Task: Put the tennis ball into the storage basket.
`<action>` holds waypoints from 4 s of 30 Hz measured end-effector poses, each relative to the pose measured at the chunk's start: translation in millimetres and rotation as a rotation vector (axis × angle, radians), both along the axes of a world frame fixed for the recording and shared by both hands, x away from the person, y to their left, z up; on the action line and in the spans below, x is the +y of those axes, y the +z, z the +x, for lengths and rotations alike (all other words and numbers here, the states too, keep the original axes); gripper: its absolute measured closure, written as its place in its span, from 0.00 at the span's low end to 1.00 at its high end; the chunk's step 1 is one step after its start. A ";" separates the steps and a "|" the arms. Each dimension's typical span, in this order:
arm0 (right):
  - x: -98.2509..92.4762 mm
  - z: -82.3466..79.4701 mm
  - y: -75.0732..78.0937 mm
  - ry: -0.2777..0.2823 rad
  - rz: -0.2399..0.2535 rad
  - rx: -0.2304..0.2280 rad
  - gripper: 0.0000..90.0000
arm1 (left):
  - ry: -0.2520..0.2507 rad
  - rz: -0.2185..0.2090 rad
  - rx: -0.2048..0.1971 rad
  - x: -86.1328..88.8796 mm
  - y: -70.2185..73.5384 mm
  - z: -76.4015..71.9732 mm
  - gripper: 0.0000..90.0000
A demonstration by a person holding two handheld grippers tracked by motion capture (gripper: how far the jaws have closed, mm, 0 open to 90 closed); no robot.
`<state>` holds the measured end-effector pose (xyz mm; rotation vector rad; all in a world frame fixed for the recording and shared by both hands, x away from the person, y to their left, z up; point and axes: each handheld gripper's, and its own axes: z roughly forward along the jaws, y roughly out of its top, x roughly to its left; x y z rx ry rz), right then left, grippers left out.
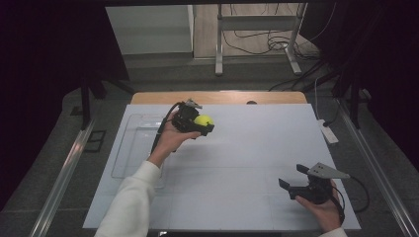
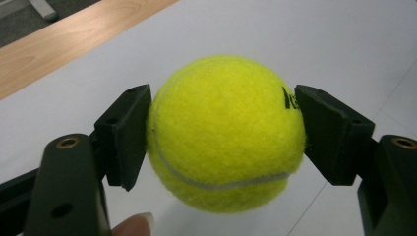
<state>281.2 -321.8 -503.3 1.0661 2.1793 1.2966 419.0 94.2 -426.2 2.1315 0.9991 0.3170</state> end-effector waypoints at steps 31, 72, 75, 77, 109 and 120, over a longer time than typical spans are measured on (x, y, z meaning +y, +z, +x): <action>-0.4 -0.1 0.4 -0.002 0.000 -0.002 0.11 | 0.011 -0.072 -0.073 4.3 17.3 -13.9 0.30; -0.2 -0.3 0.9 -0.007 0.000 -0.004 0.11 | 0.024 -0.145 -0.161 18.7 37.8 -29.9 0.30; -0.3 -0.2 0.9 -0.007 0.000 -0.004 0.11 | 0.026 -0.152 -0.164 19.4 38.6 -30.1 0.30; -0.2 -0.2 0.8 -0.007 0.000 -0.004 0.11 | 0.024 -0.151 -0.169 19.5 39.5 -30.5 0.30; 0.4 -0.6 1.1 -0.010 -0.003 -0.005 0.11 | 0.111 -0.143 -0.201 52.1 50.3 -33.7 0.30; -0.2 -0.5 1.4 -0.011 0.003 -0.005 0.11 | 0.150 -0.123 -0.197 63.7 48.7 -31.7 0.30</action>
